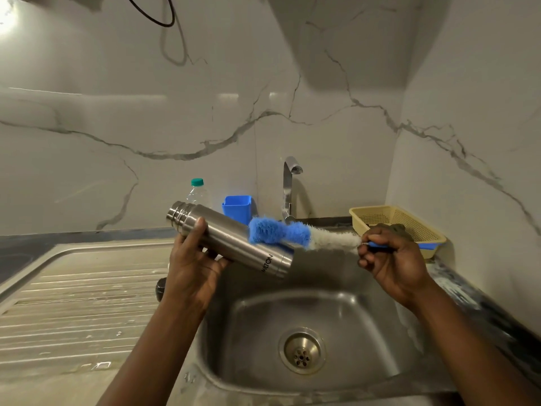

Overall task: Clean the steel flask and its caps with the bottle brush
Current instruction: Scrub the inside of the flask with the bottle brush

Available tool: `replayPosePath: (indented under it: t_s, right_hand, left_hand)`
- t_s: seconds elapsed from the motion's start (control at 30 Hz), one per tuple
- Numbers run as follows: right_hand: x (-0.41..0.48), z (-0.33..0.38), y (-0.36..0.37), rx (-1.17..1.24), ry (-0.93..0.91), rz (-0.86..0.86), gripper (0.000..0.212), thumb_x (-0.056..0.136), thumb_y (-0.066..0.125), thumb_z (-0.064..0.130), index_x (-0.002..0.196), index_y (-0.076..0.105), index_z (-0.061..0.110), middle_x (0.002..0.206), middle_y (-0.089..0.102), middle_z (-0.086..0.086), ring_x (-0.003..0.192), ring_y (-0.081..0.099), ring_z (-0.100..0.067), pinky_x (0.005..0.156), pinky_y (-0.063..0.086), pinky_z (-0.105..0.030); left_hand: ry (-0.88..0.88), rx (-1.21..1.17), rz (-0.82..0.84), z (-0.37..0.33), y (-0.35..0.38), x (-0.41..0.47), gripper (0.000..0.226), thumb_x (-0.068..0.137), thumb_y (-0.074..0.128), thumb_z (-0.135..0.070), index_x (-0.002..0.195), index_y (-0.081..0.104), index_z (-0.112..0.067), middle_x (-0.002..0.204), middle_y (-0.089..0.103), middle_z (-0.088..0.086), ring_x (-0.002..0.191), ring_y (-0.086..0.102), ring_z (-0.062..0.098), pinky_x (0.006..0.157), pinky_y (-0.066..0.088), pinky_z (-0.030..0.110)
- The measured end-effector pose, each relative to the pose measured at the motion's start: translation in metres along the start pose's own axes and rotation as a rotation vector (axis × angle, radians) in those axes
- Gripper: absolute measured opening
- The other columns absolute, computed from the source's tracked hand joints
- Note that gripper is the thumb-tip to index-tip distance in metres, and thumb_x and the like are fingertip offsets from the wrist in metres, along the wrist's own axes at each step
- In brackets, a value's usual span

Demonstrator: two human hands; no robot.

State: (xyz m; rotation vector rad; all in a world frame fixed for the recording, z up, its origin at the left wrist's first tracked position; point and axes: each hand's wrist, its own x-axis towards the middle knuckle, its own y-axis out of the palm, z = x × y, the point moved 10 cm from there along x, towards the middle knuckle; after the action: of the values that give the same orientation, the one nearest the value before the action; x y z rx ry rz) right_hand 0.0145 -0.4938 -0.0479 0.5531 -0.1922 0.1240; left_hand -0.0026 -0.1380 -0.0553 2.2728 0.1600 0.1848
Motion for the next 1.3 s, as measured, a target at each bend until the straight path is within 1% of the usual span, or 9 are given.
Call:
replayPosePath:
  t_s: [0.13,0.3,0.47,0.57,0.7,0.77,0.93,1.17,1.3]
  right_hand:
    - [-0.002,0.013,-0.016,-0.002,-0.042,-0.067,0.042,0.093,0.037,0.001,0.061,0.064,0.01,0.06,0.055,-0.009,0.048,0.047,-0.016,0.046,0.045,-0.027]
    - [0.001,-0.023,0.01,0.012,0.085,0.003,0.017,0.084,0.051,0.007,0.073,0.064,0.006,0.068,0.059,-0.014,0.054,0.052,-0.018,0.051,0.051,-0.03]
    - [0.0,-0.002,-0.005,-0.02,0.031,-0.029,0.007,0.082,0.049,0.007,0.078,0.053,0.002,0.064,0.055,-0.015,0.049,0.049,-0.016,0.047,0.047,-0.028]
    - [0.0,-0.004,-0.004,-0.015,0.031,-0.017,0.007,0.083,0.048,0.006,0.08,0.052,0.002,0.065,0.055,-0.014,0.049,0.048,-0.016,0.047,0.048,-0.028]
    - [0.0,-0.028,0.018,0.001,0.09,0.049,0.011,0.088,0.05,0.006,0.087,0.06,0.0,0.072,0.06,-0.017,0.057,0.053,-0.019,0.056,0.052,-0.032]
    - [0.0,-0.025,0.02,0.007,0.084,0.068,0.011,0.089,0.05,0.006,0.088,0.059,0.0,0.073,0.06,-0.017,0.058,0.054,-0.019,0.058,0.053,-0.032]
    - [-0.001,-0.004,0.004,0.009,0.035,0.019,0.009,0.087,0.047,0.004,0.081,0.054,0.001,0.066,0.054,-0.014,0.056,0.053,-0.019,0.051,0.051,-0.03]
    - [-0.002,-0.022,0.027,0.027,0.065,0.049,0.017,0.087,0.055,0.006,0.078,0.07,0.005,0.075,0.063,-0.017,0.06,0.057,-0.018,0.059,0.057,-0.031]
    - [-0.003,-0.004,0.016,0.032,0.032,0.019,0.014,0.084,0.052,0.005,0.078,0.064,0.002,0.069,0.058,-0.015,0.057,0.055,-0.018,0.056,0.055,-0.03]
  left_hand:
    - [-0.011,-0.049,-0.029,-0.001,-0.004,0.002,0.067,0.092,0.075,-0.03,0.152,0.051,-0.015,0.154,0.053,0.02,0.132,0.063,0.037,0.1,0.057,0.061]
    - [-0.03,0.018,-0.057,0.011,0.004,-0.004,0.071,0.086,0.076,-0.035,0.151,0.053,-0.016,0.14,0.062,0.015,0.117,0.07,0.028,0.074,0.065,0.046]
    - [-0.009,-0.005,-0.086,0.004,-0.003,-0.001,0.066,0.091,0.074,-0.036,0.149,0.052,-0.013,0.145,0.062,0.018,0.125,0.067,0.033,0.092,0.062,0.055]
    - [0.009,0.01,-0.087,0.001,-0.004,-0.001,0.068,0.09,0.075,-0.035,0.151,0.051,-0.015,0.142,0.063,0.016,0.129,0.065,0.035,0.095,0.061,0.056]
    - [-0.024,0.052,-0.062,0.014,0.007,-0.01,0.062,0.09,0.072,-0.031,0.148,0.052,-0.018,0.13,0.061,0.012,0.115,0.067,0.029,0.071,0.066,0.044]
    - [-0.024,0.045,-0.049,0.016,0.01,-0.011,0.06,0.092,0.07,-0.03,0.148,0.052,-0.018,0.127,0.061,0.01,0.11,0.067,0.027,0.067,0.065,0.04]
    - [0.002,0.097,-0.009,0.01,0.012,-0.009,0.047,0.097,0.068,-0.031,0.141,0.058,-0.016,0.117,0.065,0.008,0.104,0.071,0.024,0.071,0.065,0.04]
    - [-0.081,0.172,0.052,0.027,0.022,-0.015,0.056,0.089,0.072,-0.03,0.141,0.058,-0.014,0.124,0.066,0.015,0.11,0.07,0.031,0.078,0.065,0.045]
    - [-0.059,0.229,0.076,0.025,0.023,-0.013,0.056,0.09,0.073,-0.027,0.142,0.058,-0.014,0.121,0.072,0.011,0.111,0.071,0.03,0.082,0.063,0.048]
